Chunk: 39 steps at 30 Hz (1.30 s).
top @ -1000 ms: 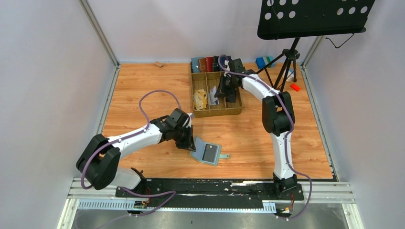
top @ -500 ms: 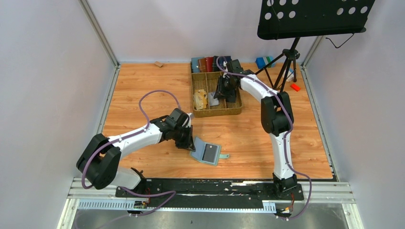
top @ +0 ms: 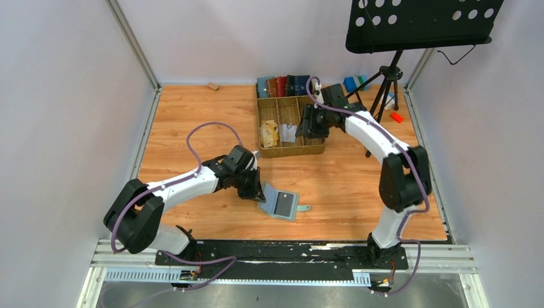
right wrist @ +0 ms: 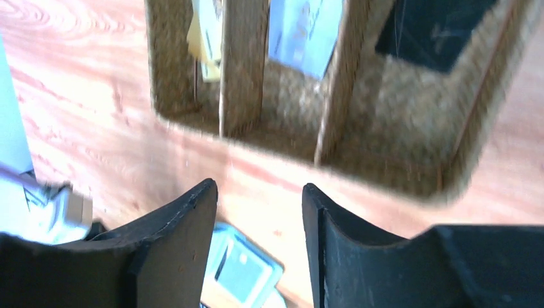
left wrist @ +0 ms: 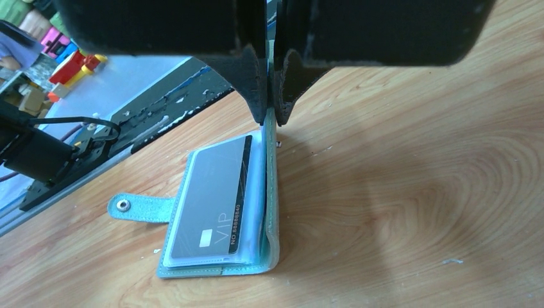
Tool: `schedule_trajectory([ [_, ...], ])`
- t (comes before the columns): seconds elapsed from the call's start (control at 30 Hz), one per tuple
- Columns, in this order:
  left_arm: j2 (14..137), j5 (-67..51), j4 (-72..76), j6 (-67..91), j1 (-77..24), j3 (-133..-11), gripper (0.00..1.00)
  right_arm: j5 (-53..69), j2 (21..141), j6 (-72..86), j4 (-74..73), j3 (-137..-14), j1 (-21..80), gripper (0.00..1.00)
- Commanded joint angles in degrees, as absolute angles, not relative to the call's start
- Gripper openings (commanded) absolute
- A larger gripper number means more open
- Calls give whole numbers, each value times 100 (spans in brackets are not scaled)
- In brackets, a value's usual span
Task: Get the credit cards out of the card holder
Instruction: Place the credit card in the storage box, then remove the credit card from the card holder.
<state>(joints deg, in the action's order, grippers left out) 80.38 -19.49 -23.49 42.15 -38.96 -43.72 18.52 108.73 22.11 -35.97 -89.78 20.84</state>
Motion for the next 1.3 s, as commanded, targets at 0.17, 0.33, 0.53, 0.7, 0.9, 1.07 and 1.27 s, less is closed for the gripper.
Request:
schedule_trajectory([
  [0.17, 7726, -2306, -741, 5518, -3876, -3795, 0, 2068, 8530, 2079, -3218, -6638, 2127, 99],
  [0.33, 7274, -2180, -415, 5876, -3876, -3799, 0, 2857, 7752, 2081, -3164, -5683, 2057, 100],
  [0.53, 6871, -2105, -305, 6242, -3877, -3897, 0, 4330, 7051, 2664, -2356, -4852, 1868, 100],
  [0.7, 6449, -1943, -100, 6624, -3876, -3803, 0, 4583, 6771, 2995, -2104, -4672, 1859, 100],
  [0.9, 5823, -1560, -26, 6991, -3833, -3738, 0, 4450, 6785, 3217, -2311, -4635, 1848, 100],
  [1.07, 5582, -1626, 325, 7374, -3742, -3634, 0, 4679, 6710, 3519, -2036, -4440, 1838, 100],
  [1.27, 5542, -1785, 649, 7588, -3727, -3666, 0, 5049, 6680, 4034, -1373, -4239, 1837, 100],
])
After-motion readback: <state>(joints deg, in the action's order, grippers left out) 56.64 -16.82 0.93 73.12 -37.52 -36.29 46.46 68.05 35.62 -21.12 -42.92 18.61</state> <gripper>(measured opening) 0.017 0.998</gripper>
